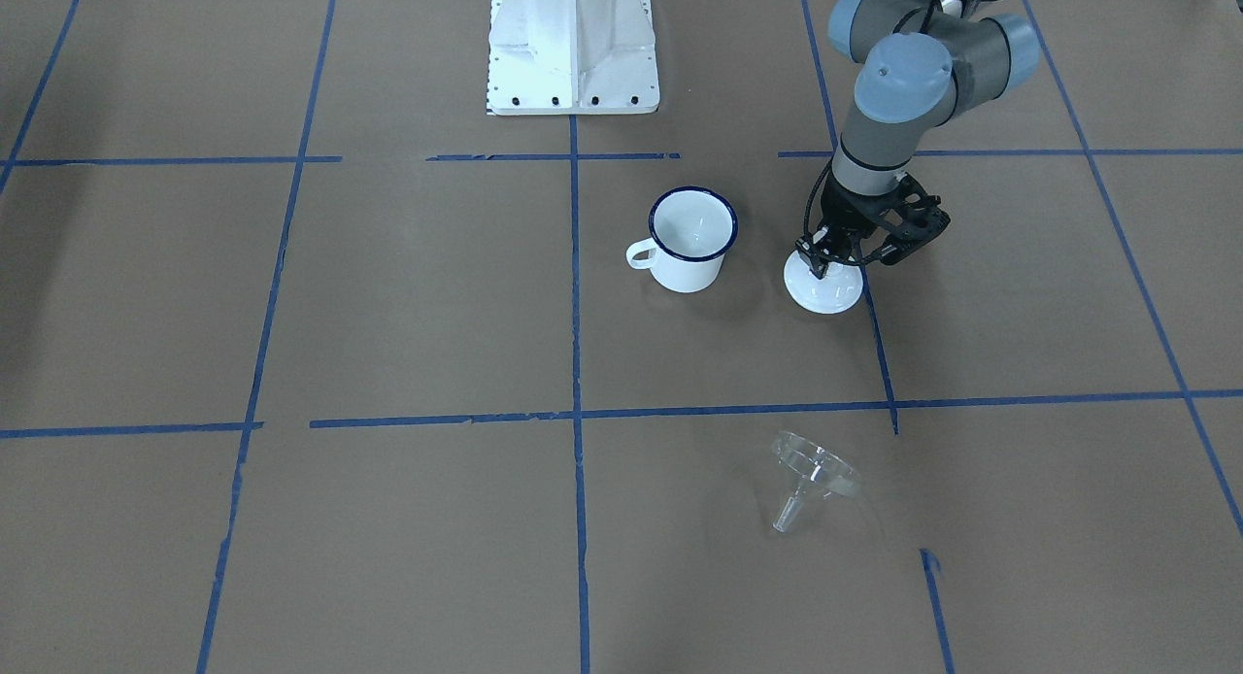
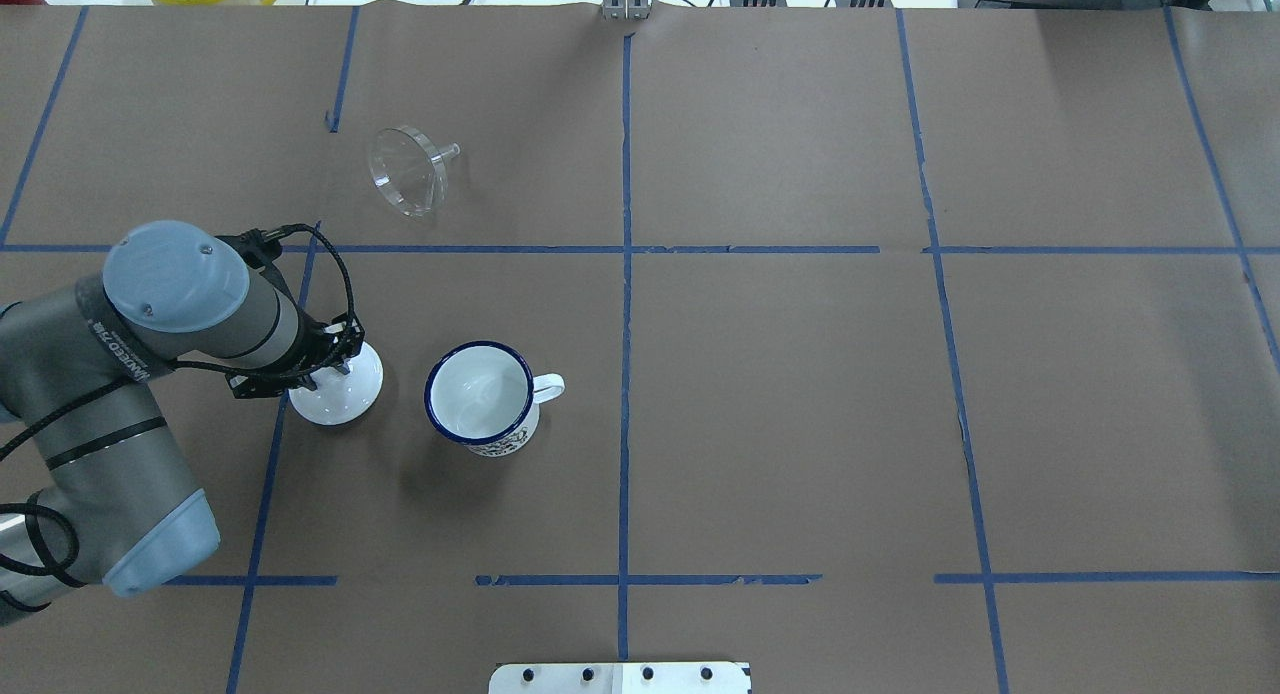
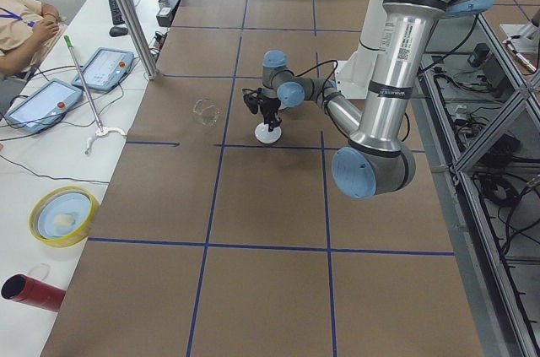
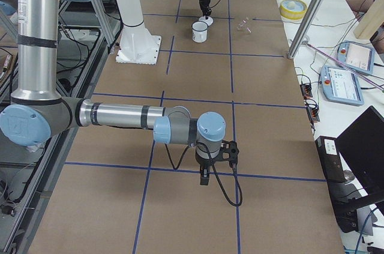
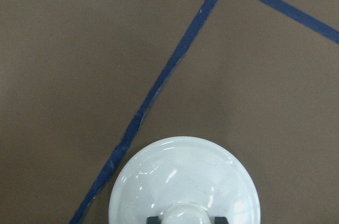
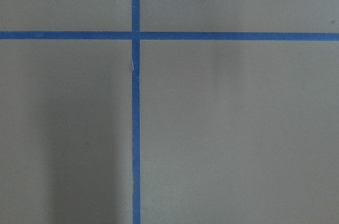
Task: Remove funnel from cup
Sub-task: 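Lift the white lid off the table with the left gripper, then carry the lid over the white mug and lower it with the left gripper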
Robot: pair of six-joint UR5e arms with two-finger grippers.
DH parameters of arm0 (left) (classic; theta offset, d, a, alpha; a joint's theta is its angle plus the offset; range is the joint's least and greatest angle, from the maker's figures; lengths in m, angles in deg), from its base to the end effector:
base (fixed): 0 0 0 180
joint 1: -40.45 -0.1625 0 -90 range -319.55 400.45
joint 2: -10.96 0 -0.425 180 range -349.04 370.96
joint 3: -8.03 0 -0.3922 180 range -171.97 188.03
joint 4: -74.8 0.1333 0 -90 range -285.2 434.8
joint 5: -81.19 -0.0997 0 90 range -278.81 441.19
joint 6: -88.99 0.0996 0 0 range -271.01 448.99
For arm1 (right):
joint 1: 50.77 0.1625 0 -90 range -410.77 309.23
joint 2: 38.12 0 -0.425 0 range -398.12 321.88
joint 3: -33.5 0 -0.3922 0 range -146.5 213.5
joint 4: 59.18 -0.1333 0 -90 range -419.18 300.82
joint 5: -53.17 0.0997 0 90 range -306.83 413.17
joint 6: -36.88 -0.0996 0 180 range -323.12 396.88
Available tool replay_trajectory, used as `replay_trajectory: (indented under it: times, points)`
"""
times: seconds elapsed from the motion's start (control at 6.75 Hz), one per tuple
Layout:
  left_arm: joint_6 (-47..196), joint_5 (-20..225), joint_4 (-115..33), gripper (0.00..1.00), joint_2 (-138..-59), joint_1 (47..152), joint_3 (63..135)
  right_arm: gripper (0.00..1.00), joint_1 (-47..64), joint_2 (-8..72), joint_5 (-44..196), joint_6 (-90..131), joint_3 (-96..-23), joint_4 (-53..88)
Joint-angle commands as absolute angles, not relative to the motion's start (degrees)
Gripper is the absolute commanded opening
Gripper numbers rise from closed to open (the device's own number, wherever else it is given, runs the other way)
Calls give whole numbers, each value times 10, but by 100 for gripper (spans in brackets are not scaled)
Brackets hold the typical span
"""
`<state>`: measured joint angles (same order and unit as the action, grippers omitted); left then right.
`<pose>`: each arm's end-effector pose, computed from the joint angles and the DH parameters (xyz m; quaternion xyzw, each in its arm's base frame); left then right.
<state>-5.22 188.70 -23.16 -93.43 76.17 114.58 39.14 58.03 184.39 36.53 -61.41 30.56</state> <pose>0.4100 -0.4221 0.3838 -0.0488 0.3557 -0.2706 0.8932 0.0670 -0.4451 0.6702 -0.0094 -0.3520 0.0051 0.9360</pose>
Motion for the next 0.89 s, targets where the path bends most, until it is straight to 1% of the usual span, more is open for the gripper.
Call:
replay_trajectory:
  times: [0.0, 0.15, 0.3, 0.44, 0.74]
  points:
    - [-52, 1889, -210, 0, -941, 800, 1179, 100, 391, 580, 1844, 365, -614, 306]
    - [-52, 1889, -135, 0, -968, 815, 1217, 100, 391, 580, 1844, 365, -614, 306]
    - [-57, 1888, -37, 0, -1044, 817, 1225, 100, 391, 580, 1844, 365, -614, 306]
    - [-66, 1890, 20, 0, -1100, 816, 1225, 100, 391, 580, 1844, 365, -614, 306]
    - [-146, 1891, 38, 0, -1145, 797, 1220, 100, 391, 580, 1844, 365, -614, 306]
